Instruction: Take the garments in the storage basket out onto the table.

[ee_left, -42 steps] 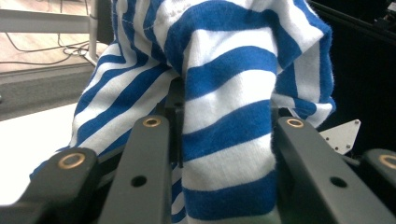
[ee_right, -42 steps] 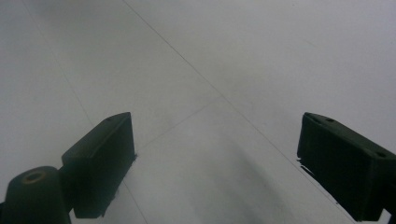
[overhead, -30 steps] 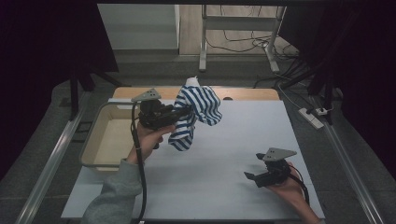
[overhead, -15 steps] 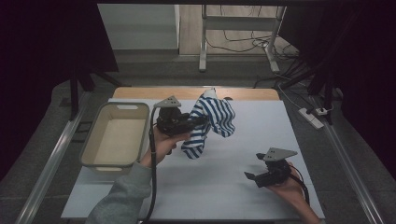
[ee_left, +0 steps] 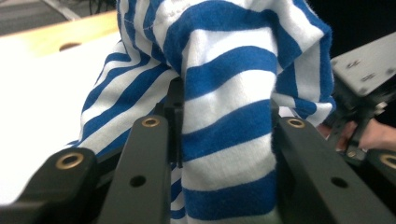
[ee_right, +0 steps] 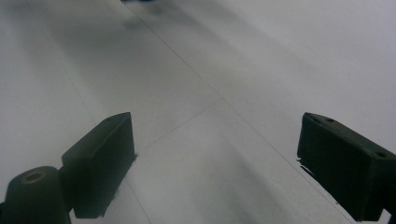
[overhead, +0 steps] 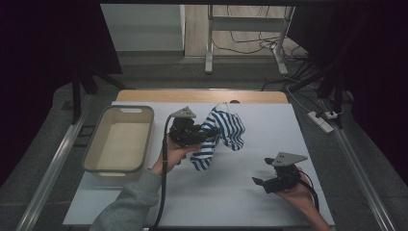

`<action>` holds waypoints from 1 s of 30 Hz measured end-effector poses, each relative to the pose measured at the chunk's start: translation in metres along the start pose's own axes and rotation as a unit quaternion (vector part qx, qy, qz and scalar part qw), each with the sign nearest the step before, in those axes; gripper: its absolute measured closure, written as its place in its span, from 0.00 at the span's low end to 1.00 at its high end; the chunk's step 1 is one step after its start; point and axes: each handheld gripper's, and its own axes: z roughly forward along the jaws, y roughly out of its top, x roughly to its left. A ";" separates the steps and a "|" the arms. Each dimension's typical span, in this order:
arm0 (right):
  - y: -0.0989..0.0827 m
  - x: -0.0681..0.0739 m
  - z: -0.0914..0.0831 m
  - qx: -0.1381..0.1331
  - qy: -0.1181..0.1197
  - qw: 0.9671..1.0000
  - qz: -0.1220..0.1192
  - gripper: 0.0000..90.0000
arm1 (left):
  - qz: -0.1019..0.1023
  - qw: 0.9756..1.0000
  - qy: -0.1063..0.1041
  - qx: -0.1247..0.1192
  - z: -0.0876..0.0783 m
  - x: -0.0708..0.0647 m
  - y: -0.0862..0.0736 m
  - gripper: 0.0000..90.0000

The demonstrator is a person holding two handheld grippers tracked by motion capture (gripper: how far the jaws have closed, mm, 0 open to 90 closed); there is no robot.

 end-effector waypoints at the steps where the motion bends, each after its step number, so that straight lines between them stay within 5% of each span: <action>1: 0.000 0.000 0.000 0.000 0.000 1.000 0.000 0.12 | -0.001 1.000 0.001 0.007 0.004 0.001 -0.002 0.75; 7: 0.000 0.000 0.000 0.001 0.000 1.000 -0.001 0.12 | -0.001 0.998 0.015 0.061 0.032 0.008 -0.019 0.75; 14: 0.000 0.000 0.000 0.001 0.000 1.000 -0.002 0.12 | 0.004 0.992 0.038 0.118 0.055 0.016 -0.037 0.74; 25: 0.000 0.000 0.001 0.003 0.001 1.000 -0.002 0.12 | 0.014 0.986 0.031 0.162 0.069 0.024 -0.051 0.70; 30: 0.000 0.000 0.001 0.004 0.000 1.000 -0.002 0.12 | 0.010 0.986 0.029 0.163 0.071 0.025 -0.054 0.64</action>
